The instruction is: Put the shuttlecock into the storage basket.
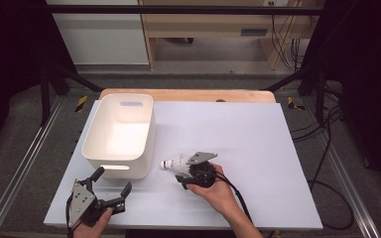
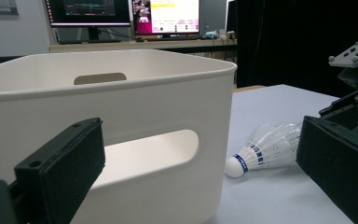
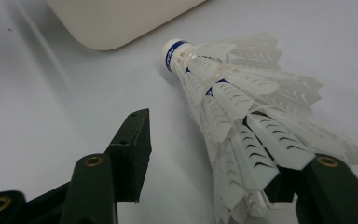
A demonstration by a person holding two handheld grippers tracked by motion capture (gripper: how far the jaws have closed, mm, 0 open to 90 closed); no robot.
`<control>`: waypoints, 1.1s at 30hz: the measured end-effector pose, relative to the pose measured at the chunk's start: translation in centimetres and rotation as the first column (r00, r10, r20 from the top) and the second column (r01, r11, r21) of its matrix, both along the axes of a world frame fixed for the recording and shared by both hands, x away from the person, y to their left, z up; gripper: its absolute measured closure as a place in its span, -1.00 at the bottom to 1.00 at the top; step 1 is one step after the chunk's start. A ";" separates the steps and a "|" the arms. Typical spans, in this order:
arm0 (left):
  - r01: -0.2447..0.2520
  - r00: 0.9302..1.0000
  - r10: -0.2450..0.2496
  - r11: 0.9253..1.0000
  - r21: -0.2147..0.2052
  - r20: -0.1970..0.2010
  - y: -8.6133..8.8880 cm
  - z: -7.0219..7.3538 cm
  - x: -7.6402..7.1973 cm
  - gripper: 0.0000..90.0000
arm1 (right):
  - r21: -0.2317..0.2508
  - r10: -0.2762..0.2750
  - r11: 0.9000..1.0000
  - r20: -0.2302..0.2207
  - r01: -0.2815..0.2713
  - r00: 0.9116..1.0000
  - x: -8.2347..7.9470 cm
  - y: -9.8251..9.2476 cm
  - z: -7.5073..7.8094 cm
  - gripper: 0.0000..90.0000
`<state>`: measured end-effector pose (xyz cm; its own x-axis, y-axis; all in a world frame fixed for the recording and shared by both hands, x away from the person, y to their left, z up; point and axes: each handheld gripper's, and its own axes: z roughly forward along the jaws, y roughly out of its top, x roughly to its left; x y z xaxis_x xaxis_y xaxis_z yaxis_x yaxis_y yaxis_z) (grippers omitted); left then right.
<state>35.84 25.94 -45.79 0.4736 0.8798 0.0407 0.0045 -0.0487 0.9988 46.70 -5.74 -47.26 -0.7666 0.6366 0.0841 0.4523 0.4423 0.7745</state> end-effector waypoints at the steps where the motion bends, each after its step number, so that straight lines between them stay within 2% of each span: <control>1: 0.001 1.000 -0.001 1.000 0.001 0.000 0.0 0.0 0.0 -0.98 | -0.001 -0.001 1.000 0.000 0.001 1.000 0.0 0.0 0.0 0.00; 13: 0.004 1.000 -0.004 1.000 0.002 -0.002 -0.1 0.0 0.0 -0.98 | 0.016 -0.033 0.999 -0.023 0.033 0.999 0.8 -0.1 -0.4 0.27; 20: 0.005 1.000 -0.005 1.000 0.002 -0.003 -0.1 0.0 0.0 -0.98 | 0.013 -0.045 0.999 -0.020 0.045 0.999 1.2 -0.2 -0.7 0.57; 25: 0.004 1.000 -0.004 1.000 0.000 -0.003 -0.1 0.0 0.0 -0.98 | 0.024 -0.029 0.999 -0.005 0.029 1.000 1.4 -0.4 -0.6 0.85; 29: 0.005 1.000 -0.005 1.000 0.002 -0.002 -0.1 0.0 0.0 -0.98 | 0.020 -0.014 1.000 0.001 0.014 1.000 1.5 -0.6 -0.7 0.95; 33: 0.003 1.000 -0.003 1.000 0.000 -0.002 -0.1 0.0 0.0 -0.98 | 0.017 -0.002 1.000 0.005 0.002 1.000 1.5 -0.6 -0.7 0.97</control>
